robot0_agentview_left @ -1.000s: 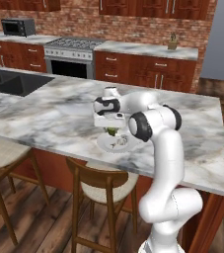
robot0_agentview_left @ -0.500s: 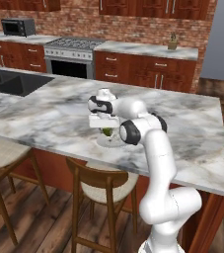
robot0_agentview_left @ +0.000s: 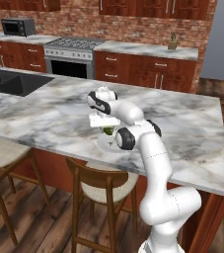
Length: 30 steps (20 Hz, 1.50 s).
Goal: Take the lemon wedge from the fridge and place it on the plate with fish on the dining counter.
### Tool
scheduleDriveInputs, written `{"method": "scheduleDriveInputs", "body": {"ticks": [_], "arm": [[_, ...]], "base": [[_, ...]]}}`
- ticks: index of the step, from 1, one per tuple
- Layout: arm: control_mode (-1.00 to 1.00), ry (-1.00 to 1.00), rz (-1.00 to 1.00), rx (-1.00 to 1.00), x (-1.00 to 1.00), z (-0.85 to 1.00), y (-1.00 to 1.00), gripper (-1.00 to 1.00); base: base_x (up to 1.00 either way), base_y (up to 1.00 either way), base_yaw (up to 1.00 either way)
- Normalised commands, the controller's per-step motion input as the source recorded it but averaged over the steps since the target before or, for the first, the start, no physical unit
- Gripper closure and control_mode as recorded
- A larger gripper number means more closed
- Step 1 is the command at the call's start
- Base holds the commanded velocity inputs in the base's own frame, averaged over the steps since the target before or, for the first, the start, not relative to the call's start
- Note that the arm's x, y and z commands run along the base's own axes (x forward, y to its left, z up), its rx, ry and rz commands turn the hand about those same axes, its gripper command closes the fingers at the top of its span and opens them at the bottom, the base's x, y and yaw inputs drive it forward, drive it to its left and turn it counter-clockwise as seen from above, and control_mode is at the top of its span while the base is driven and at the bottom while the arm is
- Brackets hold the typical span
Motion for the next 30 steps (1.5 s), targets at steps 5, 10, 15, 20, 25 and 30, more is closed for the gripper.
{"method": "scheduleDriveInputs", "body": {"ticks": [5, 10, 15, 20, 25, 30], "arm": [[-1.00, -0.01, 0.00, 0.00, -0.69, 0.00, -0.09, 1.00], [-1.00, 0.02, 0.00, 0.00, -0.35, -0.01, 0.00, -1.00], [-1.00, -0.14, 0.00, 0.03, -0.30, 0.18, -0.10, -1.00], [-1.00, -0.36, 0.00, 0.12, -0.94, 0.77, -0.39, -1.00], [-1.00, -0.42, 0.00, 0.23, -1.00, 0.47, -0.78, -1.00], [-1.00, -0.44, 0.00, 0.29, -1.00, 0.02, -0.65, -1.00]], "base": [[0.00, 0.00, 0.00], [0.00, 0.00, 0.00], [0.00, 0.00, 0.00], [0.00, 0.00, 0.00], [0.00, 0.00, 0.00], [0.00, 0.00, 0.00]]}}
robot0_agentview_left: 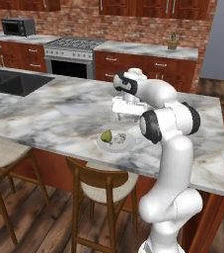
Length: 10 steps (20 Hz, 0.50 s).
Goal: Take the lemon wedge from the fridge and place it on the plate with fish on the dining counter.
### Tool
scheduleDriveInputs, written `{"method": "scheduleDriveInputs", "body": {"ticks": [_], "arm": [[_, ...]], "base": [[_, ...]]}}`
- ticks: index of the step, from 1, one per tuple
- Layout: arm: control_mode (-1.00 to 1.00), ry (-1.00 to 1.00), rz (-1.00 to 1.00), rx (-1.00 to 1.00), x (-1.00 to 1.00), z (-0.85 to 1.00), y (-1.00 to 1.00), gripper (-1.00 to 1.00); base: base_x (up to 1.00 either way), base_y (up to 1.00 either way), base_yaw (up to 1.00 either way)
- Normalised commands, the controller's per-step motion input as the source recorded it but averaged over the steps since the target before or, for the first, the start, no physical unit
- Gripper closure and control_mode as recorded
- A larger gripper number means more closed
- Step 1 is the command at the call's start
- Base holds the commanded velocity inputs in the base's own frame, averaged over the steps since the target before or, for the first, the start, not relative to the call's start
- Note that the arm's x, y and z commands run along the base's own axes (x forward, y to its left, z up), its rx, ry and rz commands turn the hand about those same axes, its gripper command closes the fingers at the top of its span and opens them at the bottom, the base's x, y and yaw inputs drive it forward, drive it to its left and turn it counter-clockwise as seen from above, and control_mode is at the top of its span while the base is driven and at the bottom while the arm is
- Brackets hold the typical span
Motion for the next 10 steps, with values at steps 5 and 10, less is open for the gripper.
{"method": "scheduleDriveInputs", "body": {"ticks": [5, 10], "arm": [[-1.00, -0.68, 0.00, 0.11, -0.45, 0.52, -0.02, -1.00], [-1.00, -0.93, 0.04, 0.00, -0.94, 0.55, 0.00, -1.00]], "base": [[0.00, 0.00, 0.00], [0.00, 0.00, 0.00]]}}
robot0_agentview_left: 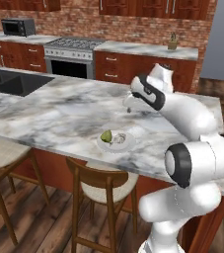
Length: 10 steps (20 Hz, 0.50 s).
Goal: Take the lemon wedge from the fridge and place it on the plate with fish on the dining counter.
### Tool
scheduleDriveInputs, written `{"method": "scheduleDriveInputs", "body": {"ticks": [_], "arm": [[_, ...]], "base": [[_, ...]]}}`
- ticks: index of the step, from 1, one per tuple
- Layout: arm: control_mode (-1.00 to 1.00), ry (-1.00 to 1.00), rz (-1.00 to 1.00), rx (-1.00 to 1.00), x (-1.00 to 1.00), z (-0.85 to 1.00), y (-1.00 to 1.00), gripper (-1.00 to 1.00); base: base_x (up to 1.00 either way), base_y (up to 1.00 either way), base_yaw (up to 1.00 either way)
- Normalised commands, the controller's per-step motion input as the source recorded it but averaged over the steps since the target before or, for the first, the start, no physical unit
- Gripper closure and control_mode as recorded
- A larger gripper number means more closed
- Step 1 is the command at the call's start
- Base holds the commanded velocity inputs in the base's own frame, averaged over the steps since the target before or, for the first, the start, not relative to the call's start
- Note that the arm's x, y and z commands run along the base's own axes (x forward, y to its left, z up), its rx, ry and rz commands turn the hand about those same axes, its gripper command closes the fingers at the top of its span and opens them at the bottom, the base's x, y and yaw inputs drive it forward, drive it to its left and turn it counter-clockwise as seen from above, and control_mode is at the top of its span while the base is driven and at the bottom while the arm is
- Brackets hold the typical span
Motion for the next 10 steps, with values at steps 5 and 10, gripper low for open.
{"method": "scheduleDriveInputs", "body": {"ticks": [5, 10], "arm": [[-1.00, -0.52, 0.02, 0.00, -1.00, 0.95, 0.03, -1.00], [-1.00, -0.37, 0.02, 0.00, -1.00, 0.51, -0.11, -1.00]], "base": [[0.00, 0.00, 0.00], [0.00, 0.00, 0.00]]}}
